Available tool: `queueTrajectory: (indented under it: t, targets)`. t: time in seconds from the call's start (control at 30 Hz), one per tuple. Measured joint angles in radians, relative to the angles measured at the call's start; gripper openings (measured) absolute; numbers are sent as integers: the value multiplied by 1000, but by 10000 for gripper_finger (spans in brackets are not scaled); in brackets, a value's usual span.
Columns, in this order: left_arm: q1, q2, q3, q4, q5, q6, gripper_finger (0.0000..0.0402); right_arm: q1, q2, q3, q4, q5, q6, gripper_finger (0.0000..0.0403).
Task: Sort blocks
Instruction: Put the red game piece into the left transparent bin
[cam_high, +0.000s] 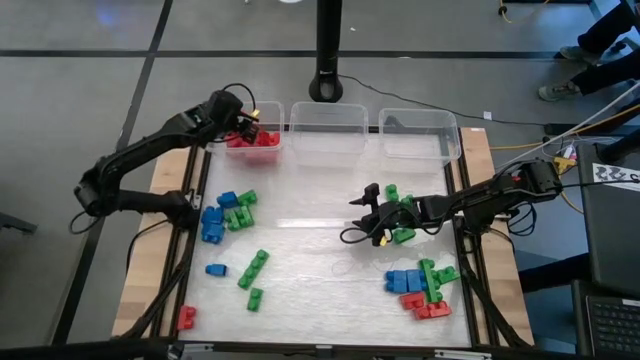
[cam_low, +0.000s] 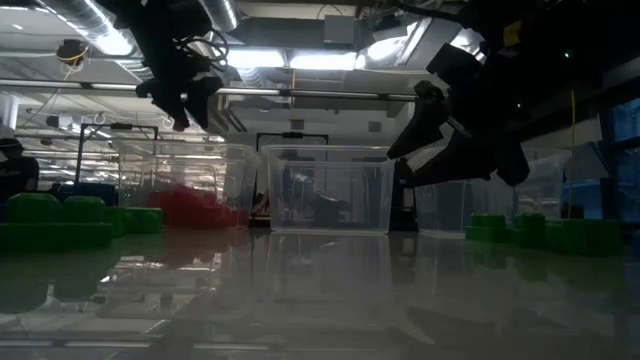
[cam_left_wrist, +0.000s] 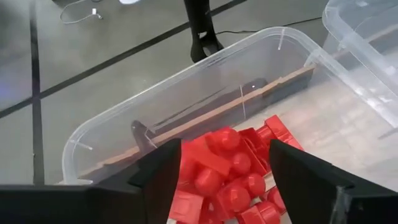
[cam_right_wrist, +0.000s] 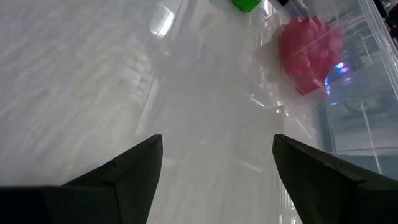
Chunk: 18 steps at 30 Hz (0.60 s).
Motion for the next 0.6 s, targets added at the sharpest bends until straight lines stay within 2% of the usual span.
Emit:
queueTrajectory:
  t: [0.13,0.27,0.43,0.6]
  targets:
    - [-71,-42,0,-14,85,-6,238,0,0,0,0,0,-5,305]
    - [-257,-86,0,-17,150,-29,239,0,0,0,-1,0,-5,305]
    - [-558,-98,0,-59,140,-119,239,0,0,0,-1,0,-5,305]
    - [-835,-73,0,-116,62,-290,239,0,0,0,-1,-2,-5,305]
